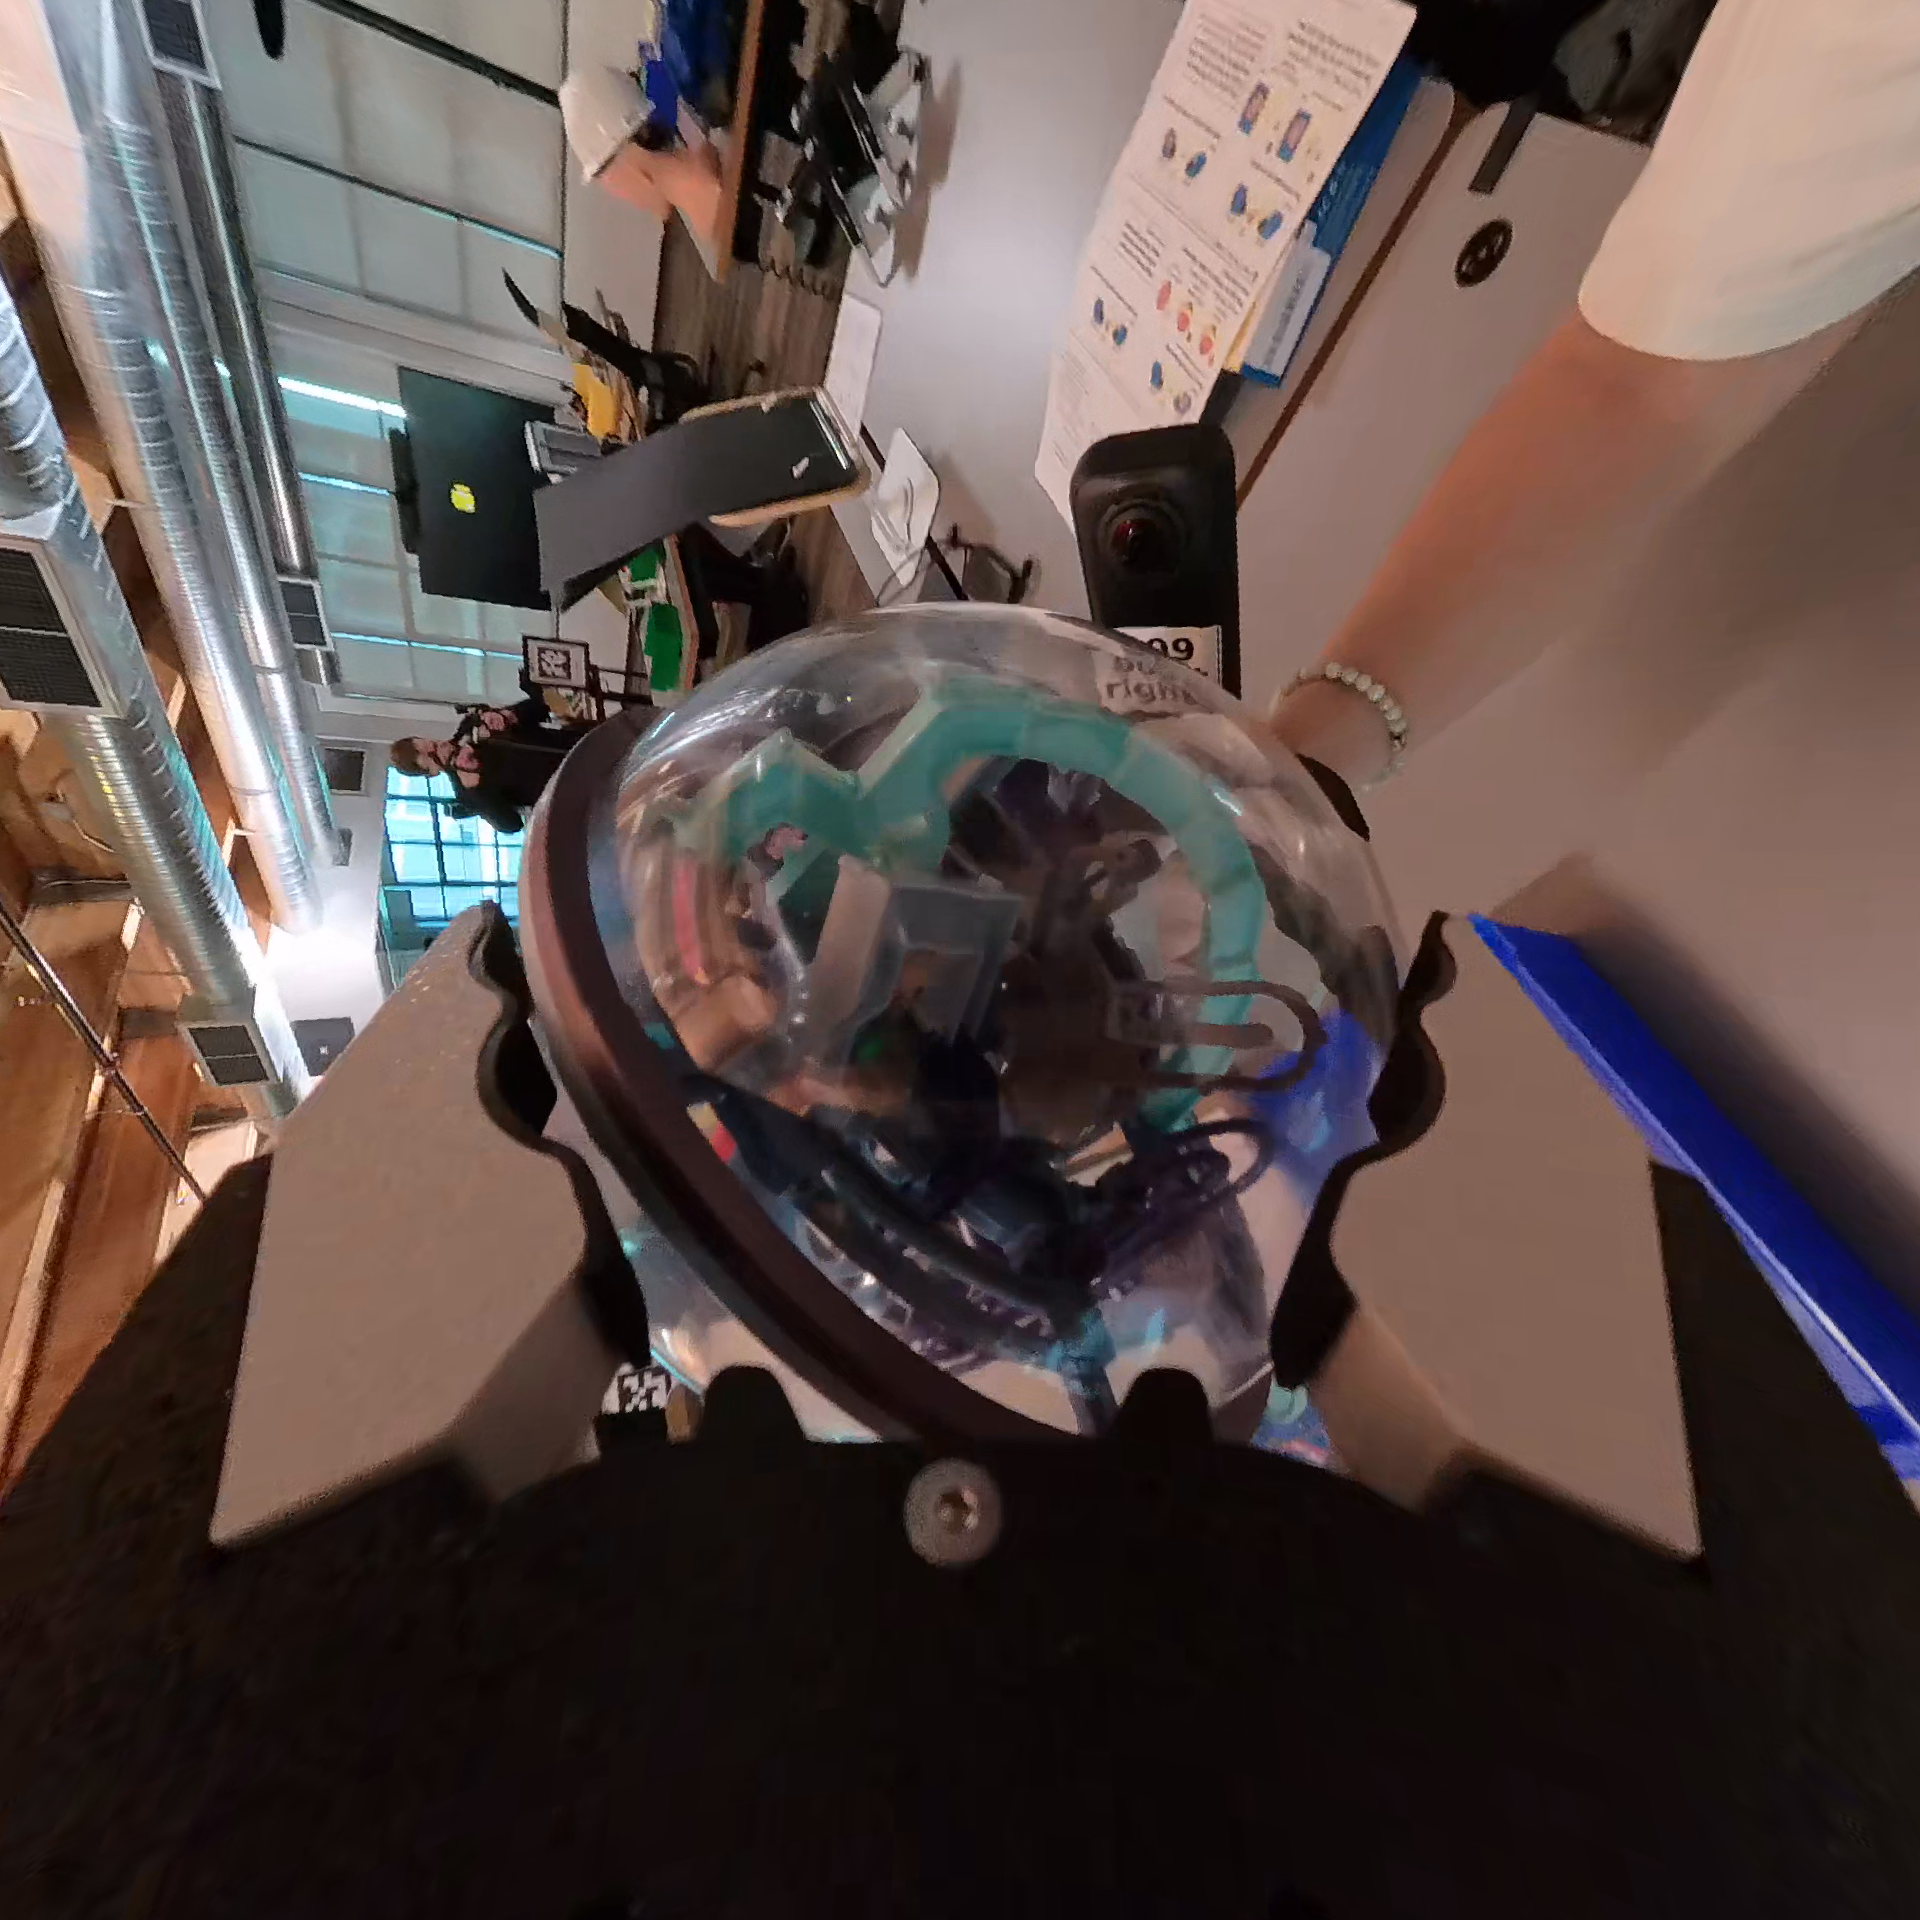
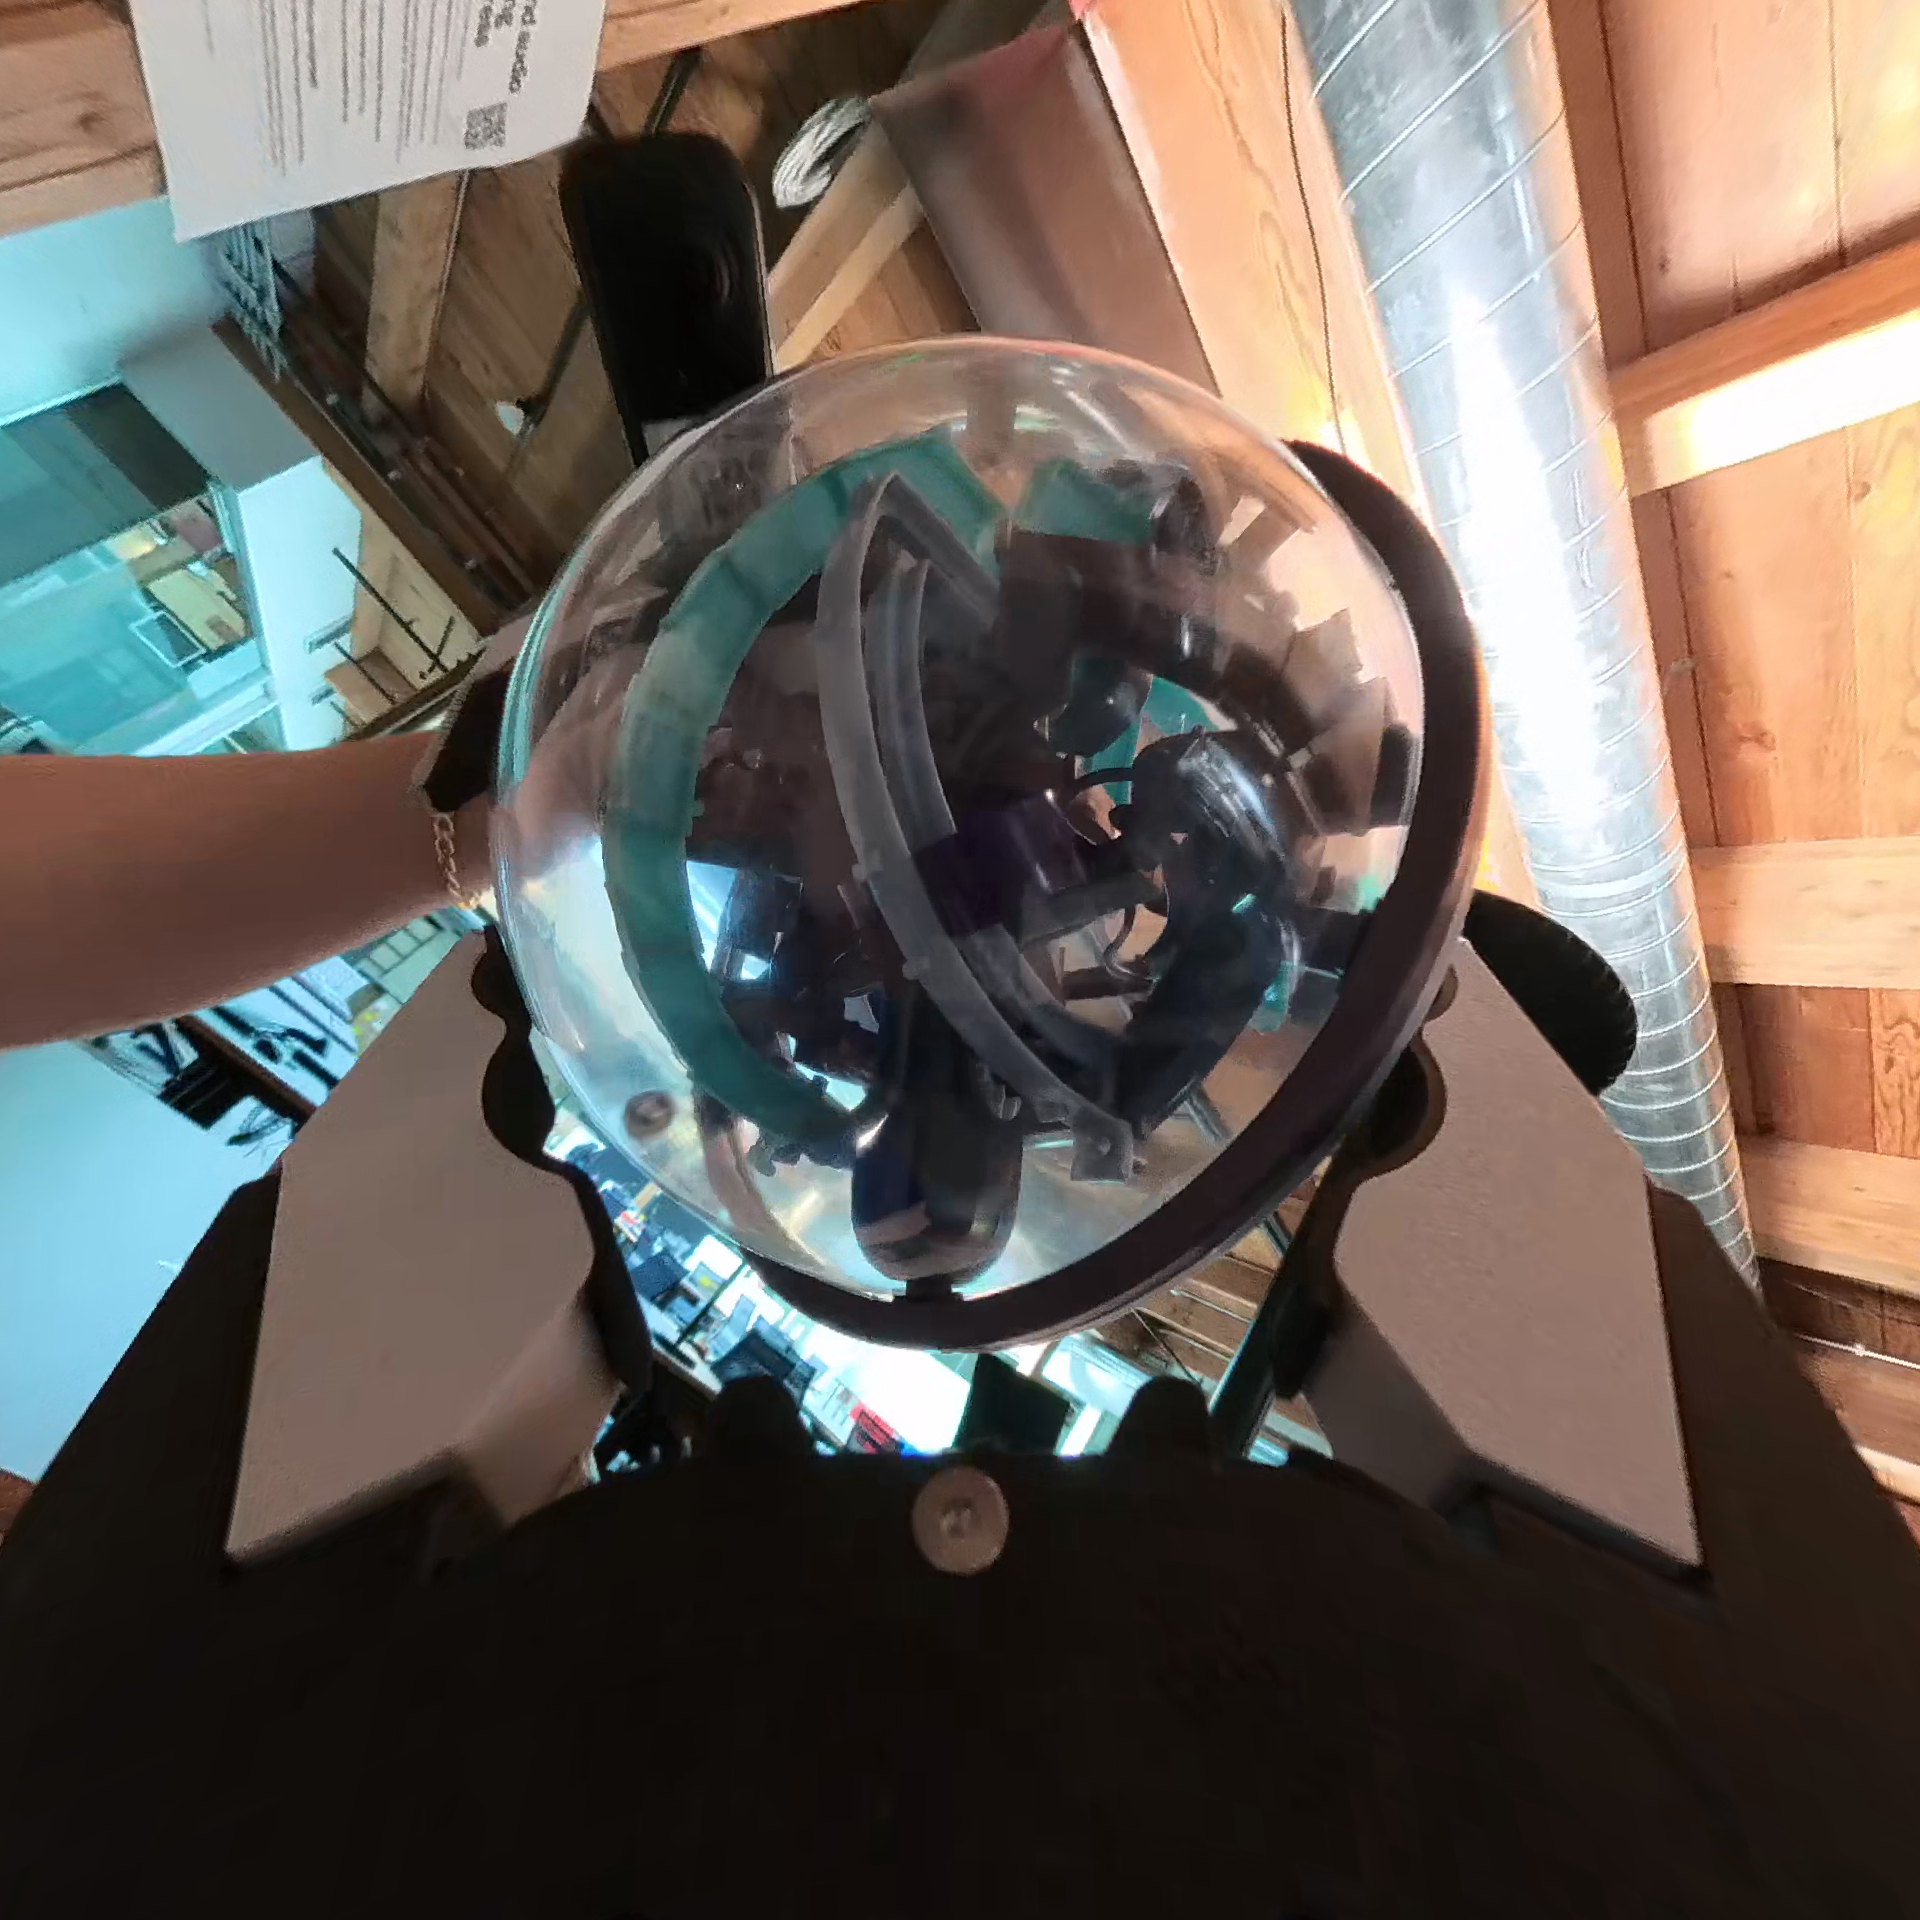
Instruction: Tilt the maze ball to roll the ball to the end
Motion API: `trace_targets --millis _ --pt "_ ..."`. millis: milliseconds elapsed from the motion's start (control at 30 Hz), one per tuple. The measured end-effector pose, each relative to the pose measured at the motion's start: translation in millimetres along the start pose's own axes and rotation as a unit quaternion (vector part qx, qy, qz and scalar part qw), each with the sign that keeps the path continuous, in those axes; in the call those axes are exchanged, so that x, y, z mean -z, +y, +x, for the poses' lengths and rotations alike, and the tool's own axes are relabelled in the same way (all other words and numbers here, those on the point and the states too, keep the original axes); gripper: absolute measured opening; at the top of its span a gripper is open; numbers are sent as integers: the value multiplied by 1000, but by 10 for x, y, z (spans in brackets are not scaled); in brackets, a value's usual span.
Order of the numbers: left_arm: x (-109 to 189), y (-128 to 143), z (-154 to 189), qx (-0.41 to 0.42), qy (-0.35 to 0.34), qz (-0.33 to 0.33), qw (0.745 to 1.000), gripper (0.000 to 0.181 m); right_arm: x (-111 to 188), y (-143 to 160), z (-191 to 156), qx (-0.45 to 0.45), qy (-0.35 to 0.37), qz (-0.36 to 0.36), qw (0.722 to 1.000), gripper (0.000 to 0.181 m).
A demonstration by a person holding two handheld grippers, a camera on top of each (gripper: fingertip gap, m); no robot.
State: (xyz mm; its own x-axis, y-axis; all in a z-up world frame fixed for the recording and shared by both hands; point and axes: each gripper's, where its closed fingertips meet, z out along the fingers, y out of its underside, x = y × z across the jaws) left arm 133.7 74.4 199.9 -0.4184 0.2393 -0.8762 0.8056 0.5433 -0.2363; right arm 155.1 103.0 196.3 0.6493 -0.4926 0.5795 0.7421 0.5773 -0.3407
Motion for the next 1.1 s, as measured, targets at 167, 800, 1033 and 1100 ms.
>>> trace_targets --millis 167,800,1033,1100 --pt "3 47 -7 26 8 -16 999 157 -10 52 -8 -28 6 -5 1000 158" --pt "-136 137 188 107 66 -71 990 157 171 120 -155 -128 59 42 989 158" --pt "-194 147 256 42 69 -104 991 157 216 170 -166 -90 53 51 993 158" --pt "-182 78 252 9 60 -115 991 157 194 114 -162 -66 42 54 996 158"
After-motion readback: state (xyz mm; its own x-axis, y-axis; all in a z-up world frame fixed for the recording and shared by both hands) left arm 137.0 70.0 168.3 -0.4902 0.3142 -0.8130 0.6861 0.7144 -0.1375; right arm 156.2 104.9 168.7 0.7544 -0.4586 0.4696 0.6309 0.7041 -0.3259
